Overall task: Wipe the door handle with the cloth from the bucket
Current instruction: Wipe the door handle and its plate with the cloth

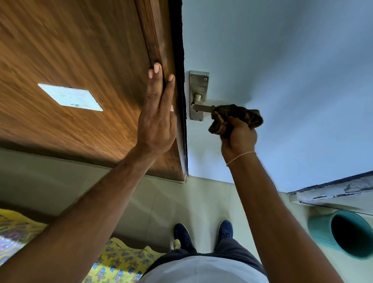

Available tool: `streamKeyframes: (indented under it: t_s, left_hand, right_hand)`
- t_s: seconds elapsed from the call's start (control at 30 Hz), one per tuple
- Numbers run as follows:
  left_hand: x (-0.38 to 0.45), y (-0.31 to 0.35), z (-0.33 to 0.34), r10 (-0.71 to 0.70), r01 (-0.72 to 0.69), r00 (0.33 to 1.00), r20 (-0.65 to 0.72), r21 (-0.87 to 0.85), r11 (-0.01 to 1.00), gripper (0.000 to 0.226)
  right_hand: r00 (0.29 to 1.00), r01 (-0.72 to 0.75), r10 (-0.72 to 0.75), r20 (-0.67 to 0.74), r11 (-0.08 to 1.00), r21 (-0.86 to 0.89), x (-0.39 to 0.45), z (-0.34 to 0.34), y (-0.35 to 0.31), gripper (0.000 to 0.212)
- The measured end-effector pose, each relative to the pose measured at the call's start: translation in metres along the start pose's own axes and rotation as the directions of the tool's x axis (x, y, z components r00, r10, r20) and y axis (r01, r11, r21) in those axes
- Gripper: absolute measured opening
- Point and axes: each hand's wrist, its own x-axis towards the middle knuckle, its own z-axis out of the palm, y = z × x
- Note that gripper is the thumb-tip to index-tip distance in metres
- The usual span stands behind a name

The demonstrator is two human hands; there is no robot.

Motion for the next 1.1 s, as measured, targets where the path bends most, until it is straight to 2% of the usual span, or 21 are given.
streamKeyframes:
  t_s: [0.03, 0.07, 0.1, 0.17, 0.2, 0.23, 0.27, 0.33, 0.37, 0.43, 0.57, 0.7, 0.77, 0.83, 0.9, 0.97, 1.0, 1.03, 1.1]
  left_hand:
    - [0.0, 0.0, 0.0, 0.0, 0.0, 1.0, -0.001, -0.001, 1.0, 0.054]
    - [0.0, 0.0, 0.0, 0.001, -0.001, 1.0, -0.003, -0.001, 1.0, 0.054]
    - [0.0, 0.0, 0.0, 0.003, -0.003, 1.0, -0.003, -0.001, 1.0, 0.054]
    - [-0.001, 0.0, -0.001, 0.009, -0.009, 1.0, -0.004, 0.001, 1.0, 0.053]
    - [-0.001, 0.0, -0.002, 0.011, -0.011, 1.0, -0.007, 0.001, 1.0, 0.052]
    - [0.0, 0.0, -0.003, 0.013, -0.013, 1.0, -0.008, 0.0, 1.0, 0.052]
    - [0.0, 0.0, -0.004, 0.014, -0.014, 1.0, -0.005, -0.003, 1.0, 0.052]
    - [0.0, 0.001, -0.005, 0.015, -0.015, 1.0, 0.004, -0.009, 1.0, 0.052]
    - [-0.001, 0.001, -0.005, 0.012, -0.012, 1.0, 0.007, -0.009, 1.0, 0.052]
    - [-0.001, 0.0, -0.006, 0.004, -0.004, 1.0, 0.005, -0.004, 1.0, 0.051]
    - [-0.001, -0.001, -0.007, 0.013, -0.013, 1.0, 0.012, 0.0, 1.0, 0.052]
    - [-0.001, 0.001, -0.004, 0.004, -0.004, 1.0, 0.022, -0.01, 1.0, 0.053]
    - [-0.002, 0.002, -0.003, -0.002, 0.002, 1.0, 0.021, -0.015, 1.0, 0.054]
    - [-0.002, 0.003, -0.003, -0.006, 0.006, 1.0, 0.019, -0.02, 1.0, 0.055]
    - [-0.002, 0.004, -0.002, -0.007, 0.007, 1.0, 0.016, -0.022, 1.0, 0.056]
    - [-0.003, 0.007, -0.001, -0.013, 0.014, 1.0, 0.014, -0.015, 1.0, 0.057]
    - [-0.003, 0.01, 0.0, -0.015, 0.015, 1.0, 0.01, -0.001, 1.0, 0.057]
    - [-0.005, 0.014, 0.002, -0.007, 0.007, 1.0, 0.007, 0.018, 1.0, 0.056]
    - [-0.011, 0.025, 0.008, 0.042, -0.043, 0.998, 0.038, 0.026, 0.999, 0.056]
  right_hand:
    - [0.989, 0.139, -0.147, -0.034, 0.974, -0.18, -0.001, -0.002, -0.003, 0.033]
    - [0.957, 0.26, -0.29, -0.023, 0.887, -0.383, -0.003, -0.003, -0.005, 0.031]
    - [0.905, 0.363, -0.424, 0.029, 0.736, -0.571, -0.007, -0.003, -0.007, 0.03]
    - [0.761, 0.528, -0.6, 0.247, 0.351, -0.773, -0.017, -0.002, -0.007, 0.038]
    - [0.656, 0.605, -0.646, 0.39, 0.142, -0.784, -0.022, -0.001, -0.004, 0.044]
    - [0.559, 0.662, -0.65, 0.515, -0.025, -0.749, -0.028, 0.003, -0.001, 0.049]
    - [0.466, 0.714, -0.629, 0.623, -0.149, -0.684, -0.035, 0.009, 0.002, 0.052]
    - [0.307, 0.761, -0.546, 0.779, -0.351, -0.546, -0.038, 0.019, 0.016, 0.044]
    - [0.266, 0.757, -0.486, 0.833, -0.43, -0.492, -0.038, 0.023, 0.022, 0.04]
    - [0.249, 0.728, -0.366, 0.896, -0.539, -0.423, -0.031, 0.023, 0.031, 0.041]
    - [0.188, 0.684, -0.314, 0.931, -0.638, -0.353, -0.009, 0.008, 0.026, 0.039]
    - [0.189, 0.677, -0.407, 0.893, -0.605, -0.419, 0.007, -0.013, 0.007, 0.034]
    - [0.236, 0.663, -0.495, 0.836, -0.547, -0.511, 0.01, -0.026, -0.004, 0.036]
    - [0.32, 0.64, -0.605, 0.729, -0.429, -0.638, 0.011, -0.039, -0.014, 0.043]
    - [0.452, 0.601, -0.679, 0.579, -0.248, -0.76, 0.011, -0.049, -0.022, 0.049]
    - [0.58, 0.553, -0.667, 0.467, -0.098, -0.828, 0.004, -0.054, -0.024, 0.05]
    - [0.642, 0.56, -0.637, 0.426, 0.01, -0.828, -0.001, -0.053, -0.024, 0.046]
    - [0.712, 0.565, -0.595, 0.373, 0.171, -0.807, -0.007, -0.051, -0.024, 0.037]
    - [0.855, 0.492, -0.456, 0.247, 0.564, -0.663, -0.018, -0.05, -0.026, 0.021]
